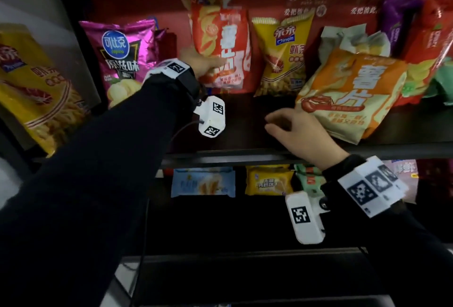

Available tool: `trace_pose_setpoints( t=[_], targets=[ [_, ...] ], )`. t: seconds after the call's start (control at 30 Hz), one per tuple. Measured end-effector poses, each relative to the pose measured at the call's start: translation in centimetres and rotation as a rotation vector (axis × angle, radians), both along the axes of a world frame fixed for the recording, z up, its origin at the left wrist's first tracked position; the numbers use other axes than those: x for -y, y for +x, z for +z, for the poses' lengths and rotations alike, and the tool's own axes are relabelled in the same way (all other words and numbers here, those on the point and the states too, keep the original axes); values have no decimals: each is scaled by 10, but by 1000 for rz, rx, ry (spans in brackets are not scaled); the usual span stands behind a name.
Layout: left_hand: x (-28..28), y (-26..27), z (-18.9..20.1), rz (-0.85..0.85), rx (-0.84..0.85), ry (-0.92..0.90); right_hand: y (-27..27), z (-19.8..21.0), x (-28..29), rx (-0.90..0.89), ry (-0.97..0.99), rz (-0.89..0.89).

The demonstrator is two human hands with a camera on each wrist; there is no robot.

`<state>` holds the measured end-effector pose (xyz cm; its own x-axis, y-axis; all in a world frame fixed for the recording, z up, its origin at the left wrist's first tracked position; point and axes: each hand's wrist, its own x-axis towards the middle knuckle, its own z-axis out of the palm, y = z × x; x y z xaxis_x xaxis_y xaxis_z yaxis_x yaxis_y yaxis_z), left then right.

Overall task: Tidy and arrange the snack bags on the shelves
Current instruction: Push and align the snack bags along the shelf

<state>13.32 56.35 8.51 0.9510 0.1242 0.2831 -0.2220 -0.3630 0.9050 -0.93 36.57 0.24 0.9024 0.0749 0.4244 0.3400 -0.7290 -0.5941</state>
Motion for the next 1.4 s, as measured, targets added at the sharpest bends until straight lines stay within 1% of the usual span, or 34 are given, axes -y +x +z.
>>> trace_pose_setpoints(
  t=[0.03, 0.1, 0.17, 0.3, 0.43, 0.57, 0.6, 0.7, 0.77, 0.8, 0.83, 0.87, 0.9, 0.93, 0.97, 1.0, 1.07, 1.17, 1.23, 1.33, 1.4],
  targets=[
    [0, 5, -1, 14, -36, 39, 0, -2, 2, 1, -29, 10],
    [-3, 15, -3, 51, -91, 178, -1, -5, 5, -2, -41, 32],
    [-8, 24, -6, 112, -102, 264, -1, -6, 5, 5, -24, 35],
    [-11, 35, -14, 198, -98, 318, 0, -10, 3, 35, -66, 9],
    [-10, 34, -13, 210, -113, 392, -1, -16, -2, 83, -176, -36],
    [-8, 34, -16, 231, -106, 394, -1, -18, -5, 114, -199, -40],
    [-8, 33, -15, 225, -131, 420, -1, -19, -5, 118, -196, -40],
    [-4, 22, -8, 117, -201, 493, -2, -18, -4, 112, -196, -26],
    [2, 13, 3, 74, -196, 547, -3, -17, -2, 111, -210, -9],
    [6, 8, 8, 74, -158, 571, -4, -17, 0, 123, -210, -5],
    [12, 0, 15, 70, -87, 532, -6, -19, 2, 142, -207, -10],
    [19, -10, 20, 43, 6, 446, -9, -21, 4, 169, -202, -26],
    [29, -24, 24, -8, 107, 387, -13, -24, 6, 200, -199, -52],
    [42, -38, 28, -76, 148, 373, -17, -27, 7, 229, -199, -83],
    [57, -48, 31, -165, 140, 366, -20, -30, 8, 254, -202, -114],
    [74, -55, 32, -257, 90, 358, -23, -33, 8, 272, -207, -138],
    [110, -65, 29, -425, -65, 395, -27, -36, 7, 294, -215, -165],
    [147, -63, 20, -605, -279, 599, -30, -34, 7, 309, -184, -156],
    [160, -59, 17, -638, -338, 684, -32, -32, 10, 285, -152, -133],
    [171, -51, 17, -641, -369, 769, -33, -31, 13, 256, -143, -124],
    [174, -47, 17, -652, -423, 770, -32, -32, 14, 256, -160, -126]
  ],
)
